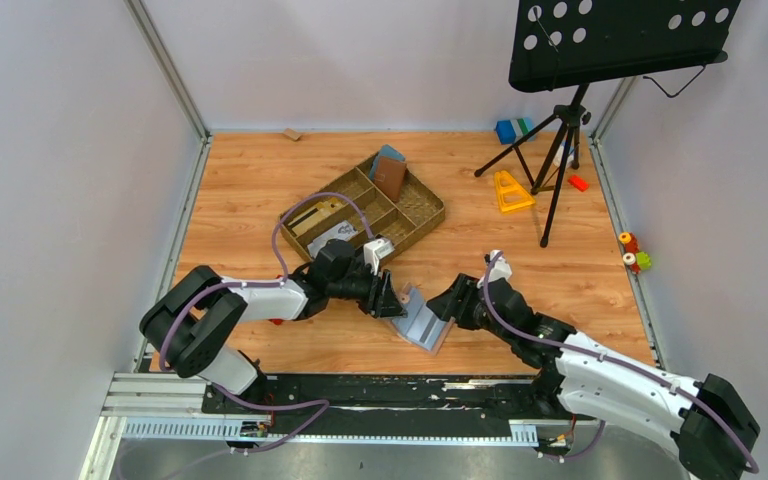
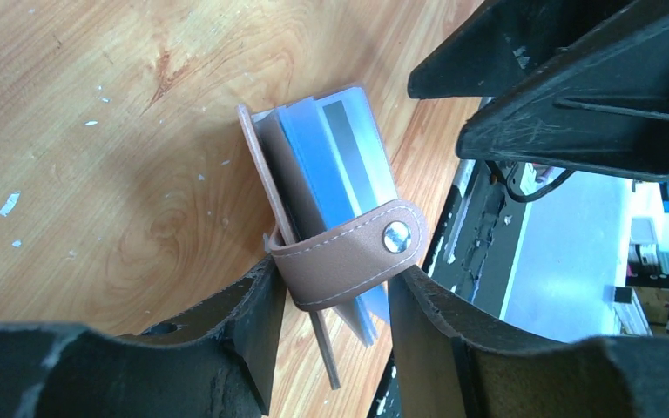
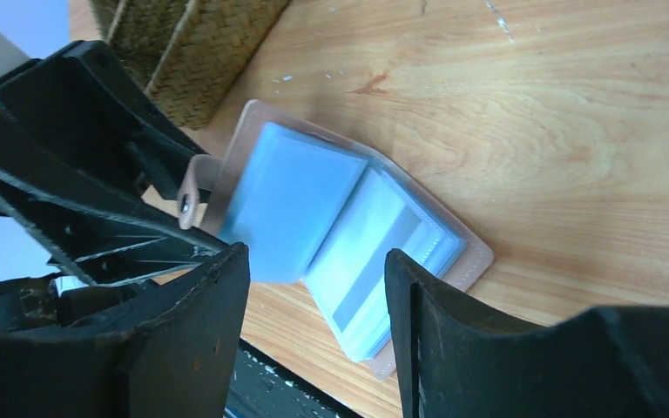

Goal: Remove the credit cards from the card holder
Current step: Open the card holder at the center of the board.

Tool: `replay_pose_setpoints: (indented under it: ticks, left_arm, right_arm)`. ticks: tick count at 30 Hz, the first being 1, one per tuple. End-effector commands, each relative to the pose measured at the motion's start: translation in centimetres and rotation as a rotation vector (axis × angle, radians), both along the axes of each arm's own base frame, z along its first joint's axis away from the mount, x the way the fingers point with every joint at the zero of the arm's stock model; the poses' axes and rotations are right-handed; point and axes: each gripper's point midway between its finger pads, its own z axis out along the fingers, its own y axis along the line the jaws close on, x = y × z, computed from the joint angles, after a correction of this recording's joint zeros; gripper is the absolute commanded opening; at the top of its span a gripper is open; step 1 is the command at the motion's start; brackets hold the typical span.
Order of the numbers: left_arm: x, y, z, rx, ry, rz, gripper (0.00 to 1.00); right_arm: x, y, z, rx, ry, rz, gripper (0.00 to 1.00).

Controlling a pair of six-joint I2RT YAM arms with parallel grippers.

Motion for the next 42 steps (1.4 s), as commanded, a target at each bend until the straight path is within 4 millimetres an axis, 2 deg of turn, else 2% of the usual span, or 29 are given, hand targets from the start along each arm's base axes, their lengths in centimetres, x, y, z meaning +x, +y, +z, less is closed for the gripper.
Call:
replay_pose_setpoints:
  ticks: [1, 5, 12, 18, 27, 33, 37, 40, 42]
  left_arm:
    - [0.2, -0.5, 1.7, -0.047, -0.062, -0.021, 0.53]
    - [0.1, -0.5, 1.9, -0.055, -0.061, -0.026, 0.52]
    - [-0.3, -0.7, 2.5, -0.088, -0.063, -0.044, 0.55]
    - [-0.4, -0.7, 2.8, -0.1, -0.071, -0.049, 0.57]
    - [-0.3, -0.7, 2.4, -0.086, -0.062, -0.046, 0.5]
    - [-0.1, -0.8, 1.1, -0.046, -0.023, -0.042, 0.49]
    - [0.0, -0.7, 0.8, -0.033, -0.023, -0.039, 0.51]
    - [0.2, -0.6, 0.5, -0.011, -0.032, -0.03, 0.55]
    - [0.3, -0.5, 0.0, 0.018, -0.042, -0.022, 0.55]
  right_arm:
    - [0.0, 0.9, 1.8, 0.048, -0.049, 0.042, 0.58]
    - [-0.1, 1.8, 1.5, 0.058, -0.033, 0.073, 0.56]
    - [0.1, 3.4, 0.3, 0.057, 0.007, 0.112, 0.58]
    - [0.1, 3.3, 0.1, 0.061, 0.008, 0.103, 0.64]
    - [0.3, 1.4, 1.5, 0.09, -0.052, 0.03, 0.61]
    - [0.3, 1.9, 1.0, 0.064, -0.033, 0.051, 0.5]
    - [0.2, 2.8, 0.5, 0.069, -0.008, 0.084, 0.49]
    - [0.2, 2.7, 0.0, 0.04, 0.016, 0.075, 0.56]
    - [0.3, 1.5, -0.9, -0.014, 0.049, 0.023, 0.66]
